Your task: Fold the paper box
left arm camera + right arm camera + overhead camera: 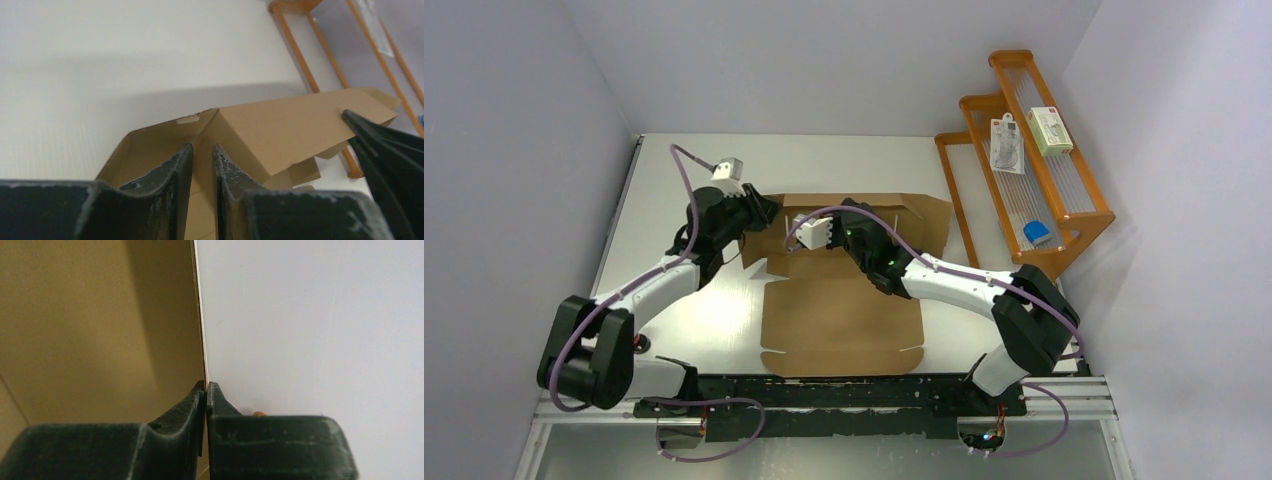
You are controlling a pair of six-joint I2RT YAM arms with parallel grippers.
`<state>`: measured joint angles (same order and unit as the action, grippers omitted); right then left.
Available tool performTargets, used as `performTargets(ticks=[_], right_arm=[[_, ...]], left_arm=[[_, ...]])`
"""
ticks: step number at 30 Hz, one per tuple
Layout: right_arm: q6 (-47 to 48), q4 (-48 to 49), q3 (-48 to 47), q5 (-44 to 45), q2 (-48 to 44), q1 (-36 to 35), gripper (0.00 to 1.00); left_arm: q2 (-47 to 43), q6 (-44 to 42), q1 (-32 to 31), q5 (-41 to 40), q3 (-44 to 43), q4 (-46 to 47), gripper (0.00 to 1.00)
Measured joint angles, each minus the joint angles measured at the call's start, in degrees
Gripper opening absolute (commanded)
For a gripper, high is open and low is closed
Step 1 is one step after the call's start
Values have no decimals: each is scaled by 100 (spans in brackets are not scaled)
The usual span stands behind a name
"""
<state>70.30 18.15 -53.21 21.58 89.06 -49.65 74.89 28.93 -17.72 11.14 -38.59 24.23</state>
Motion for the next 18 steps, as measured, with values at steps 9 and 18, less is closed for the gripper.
performTargets(ticks=[9, 18], right_arm=[[7, 2, 0, 118, 0, -92, 7], [245, 382, 286, 378, 0, -212, 7]], left_arm=[[597, 160, -396, -109, -4, 302, 27], [407, 225, -472, -531, 162, 289, 40]])
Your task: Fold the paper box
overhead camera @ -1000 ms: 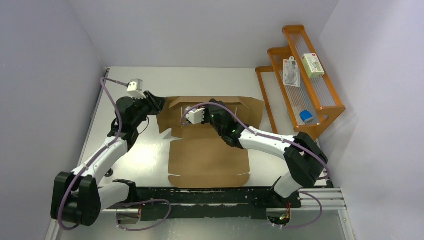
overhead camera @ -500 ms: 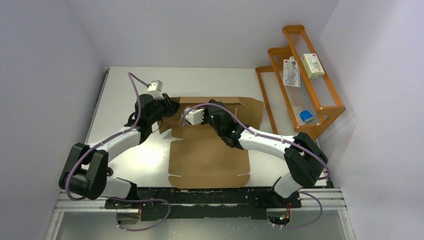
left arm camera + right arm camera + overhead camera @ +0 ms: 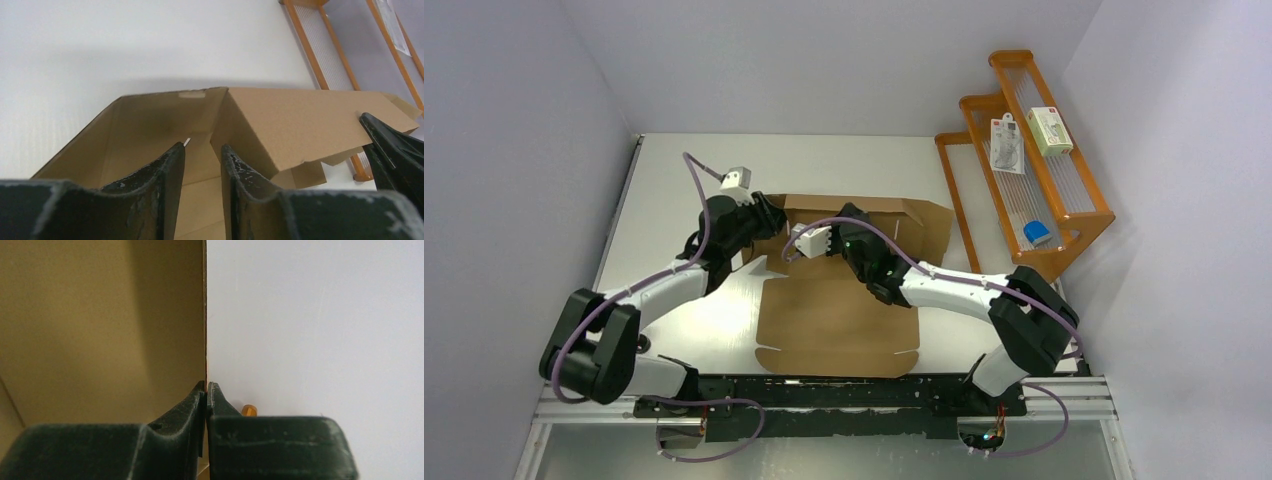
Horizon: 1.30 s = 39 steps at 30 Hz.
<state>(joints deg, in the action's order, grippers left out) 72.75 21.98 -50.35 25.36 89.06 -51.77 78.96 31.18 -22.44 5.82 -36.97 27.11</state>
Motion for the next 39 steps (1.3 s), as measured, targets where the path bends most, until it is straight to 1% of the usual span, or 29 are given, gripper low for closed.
performTargets(ticks=[5, 9, 13, 18, 23, 28, 34, 37, 39], right_arm=[[319, 457, 323, 234, 0, -168, 7], [540, 717, 468, 417, -2, -275, 7], [647, 791, 551, 522, -46, -348, 7], [702, 802, 581, 605, -101, -422, 7], [704, 800, 584, 643, -105, -461, 7], [702, 800, 584, 660, -105, -520, 7], [702, 800, 584, 662, -105, -560, 7], [702, 802, 584, 682, -105, -575, 7], [702, 817, 584, 697, -105, -586, 7]], left_arm=[[-614, 24, -20, -369, 332, -341, 45], [-1117, 79, -26, -793, 579, -721, 47], [-1510, 122, -26, -1034, 822, -1036, 49], [-1733, 127, -26, -1189, 1139, -1307, 56], [-1547, 240, -26, -1115, 1394, -1309, 59], [-949, 407, -26, -960, 1521, -1064, 59], [-400, 595, -74, -686, 1606, -485, 52], [-195, 684, -195, -577, 1609, -192, 48], [-90, 723, -328, -529, 1609, -17, 44]])
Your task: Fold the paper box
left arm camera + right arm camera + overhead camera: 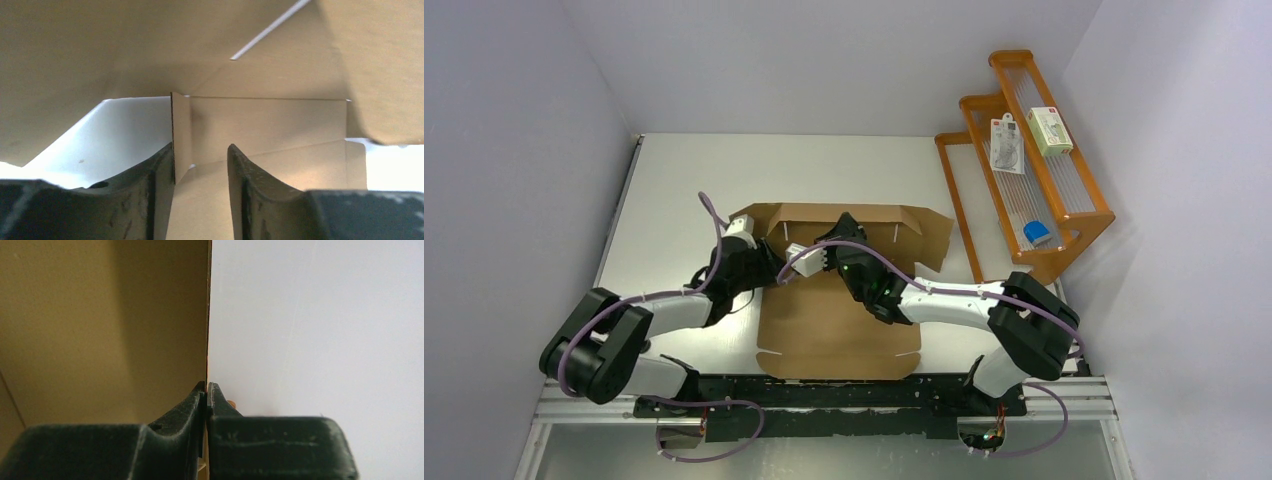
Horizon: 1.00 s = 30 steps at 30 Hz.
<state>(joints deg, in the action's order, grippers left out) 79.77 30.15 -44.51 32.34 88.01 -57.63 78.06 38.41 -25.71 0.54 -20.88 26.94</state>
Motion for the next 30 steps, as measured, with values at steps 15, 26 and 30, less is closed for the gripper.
performTargets(ticks=[15, 26, 30], right_arm=[[0, 37, 35, 59, 0, -20, 7], [2, 74, 83, 59, -9, -22, 7], [0, 87, 92, 55, -9, -22, 7]], left_arm=[[-149, -234, -776, -201, 83, 450, 49], [-3005, -968, -789, -1132, 155, -455, 60], [-3390, -1281, -787, -1716, 37, -778, 61]])
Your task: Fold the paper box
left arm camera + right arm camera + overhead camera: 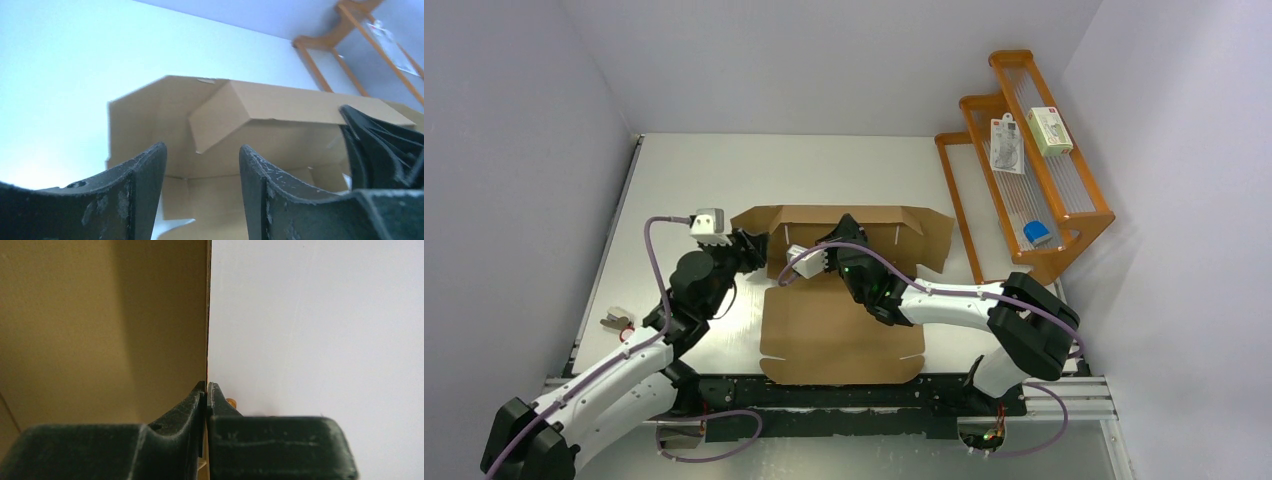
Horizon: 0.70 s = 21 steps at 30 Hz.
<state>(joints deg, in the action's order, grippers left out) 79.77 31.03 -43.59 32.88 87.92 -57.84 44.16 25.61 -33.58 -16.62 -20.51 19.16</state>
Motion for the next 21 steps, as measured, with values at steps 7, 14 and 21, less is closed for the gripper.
performTargets(ticks=[7, 14, 21], right_arm=[[2, 0, 0, -4, -2, 0, 7], [9, -4, 0, -11, -4, 0, 7], [7, -15, 0, -55, -57, 0, 7]], left_arm=[[76, -385, 339, -765, -291, -240, 66], [297, -267, 1934, -238, -352, -61, 68], [1670, -17, 3005, 1178, -579, 389, 65]])
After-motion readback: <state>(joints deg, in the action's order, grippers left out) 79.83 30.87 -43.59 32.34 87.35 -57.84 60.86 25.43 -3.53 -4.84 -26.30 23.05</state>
